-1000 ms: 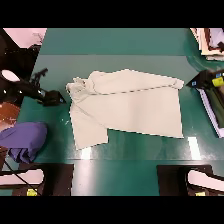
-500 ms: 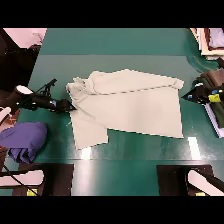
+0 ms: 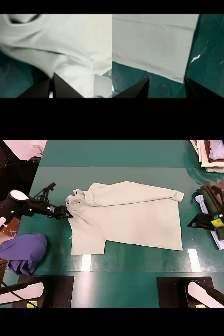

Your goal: Fold the shirts.

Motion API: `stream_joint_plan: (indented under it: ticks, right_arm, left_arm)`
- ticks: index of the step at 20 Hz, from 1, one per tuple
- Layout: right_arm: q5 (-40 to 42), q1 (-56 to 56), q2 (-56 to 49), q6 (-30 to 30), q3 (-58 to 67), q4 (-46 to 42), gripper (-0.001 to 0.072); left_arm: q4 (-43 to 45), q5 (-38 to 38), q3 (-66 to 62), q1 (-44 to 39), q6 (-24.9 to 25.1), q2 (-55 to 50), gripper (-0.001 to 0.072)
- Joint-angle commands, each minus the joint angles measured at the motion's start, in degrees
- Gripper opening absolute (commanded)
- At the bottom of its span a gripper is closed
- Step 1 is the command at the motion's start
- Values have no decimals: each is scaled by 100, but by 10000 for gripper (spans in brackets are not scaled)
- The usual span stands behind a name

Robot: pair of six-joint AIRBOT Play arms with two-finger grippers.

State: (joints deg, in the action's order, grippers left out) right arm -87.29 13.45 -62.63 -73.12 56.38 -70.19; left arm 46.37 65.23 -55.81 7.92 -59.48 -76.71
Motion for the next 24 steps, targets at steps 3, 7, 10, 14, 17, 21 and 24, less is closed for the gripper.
stream_joint_plan:
  ticks: [3,7,10,14,17,21,24]
  right_arm:
    - [256,1093,4,-13,-1497,144,550]
    - [645,1698,4,251,-2433,520,478]
    - [1117,1700,4,363,-2837,883,408]
    - [1513,1696,4,378,-2933,1283,406]
    - [1624,1690,4,380,-2933,1364,305]
    - [1578,1687,24,466,-2916,1373,22]
    - [1255,1687,341,463,-2439,1419,21]
  left_arm:
    - [22,35,-131,-9,-7,426,30]
    - [20,31,-131,-9,-9,426,30]
    - [17,33,-131,-9,-11,426,30]
    - [15,33,-131,-9,-11,426,31]
    - [15,31,-127,-9,-11,426,31]
    - [13,61,-129,-7,-83,428,29]
    - [33,74,-219,-7,-332,671,29]
